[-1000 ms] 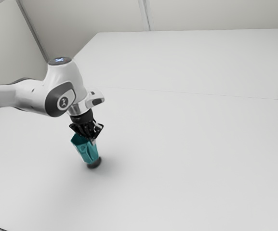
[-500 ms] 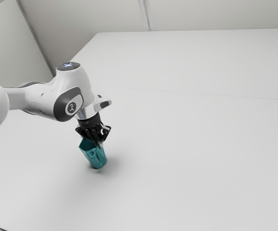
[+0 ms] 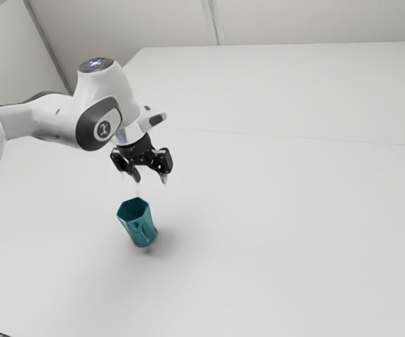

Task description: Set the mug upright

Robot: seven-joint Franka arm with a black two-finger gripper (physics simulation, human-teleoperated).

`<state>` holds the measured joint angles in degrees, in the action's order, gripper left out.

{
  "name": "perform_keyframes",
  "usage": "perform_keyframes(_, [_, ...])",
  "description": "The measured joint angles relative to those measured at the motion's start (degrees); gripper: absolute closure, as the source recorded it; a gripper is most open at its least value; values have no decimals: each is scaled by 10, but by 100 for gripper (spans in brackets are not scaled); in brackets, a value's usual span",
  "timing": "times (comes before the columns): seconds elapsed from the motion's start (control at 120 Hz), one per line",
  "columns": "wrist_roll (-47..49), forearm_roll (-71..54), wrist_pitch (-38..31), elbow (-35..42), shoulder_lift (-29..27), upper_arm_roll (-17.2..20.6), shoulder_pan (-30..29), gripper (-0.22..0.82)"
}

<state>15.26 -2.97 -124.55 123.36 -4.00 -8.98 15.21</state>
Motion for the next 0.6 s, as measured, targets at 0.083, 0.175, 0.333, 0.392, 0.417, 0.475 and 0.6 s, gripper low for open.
perform_keyframes(0.083, [2,3,39,-45,4,1,-2,13])
perform_keyframes(0.175, [3,5,94,-110,19,1,-4,9])
perform_keyframes(0.333, [-3,6,180,-205,51,1,-7,5])
perform_keyframes(0.392, [-7,6,205,-231,56,0,-7,5])
perform_keyframes(0.417, [-9,6,215,-241,57,0,-7,4])
perform_keyframes(0.475, [-14,6,239,-264,58,-1,-8,4])
perform_keyframes(0.6, [-21,7,288,-310,57,-1,-14,3])
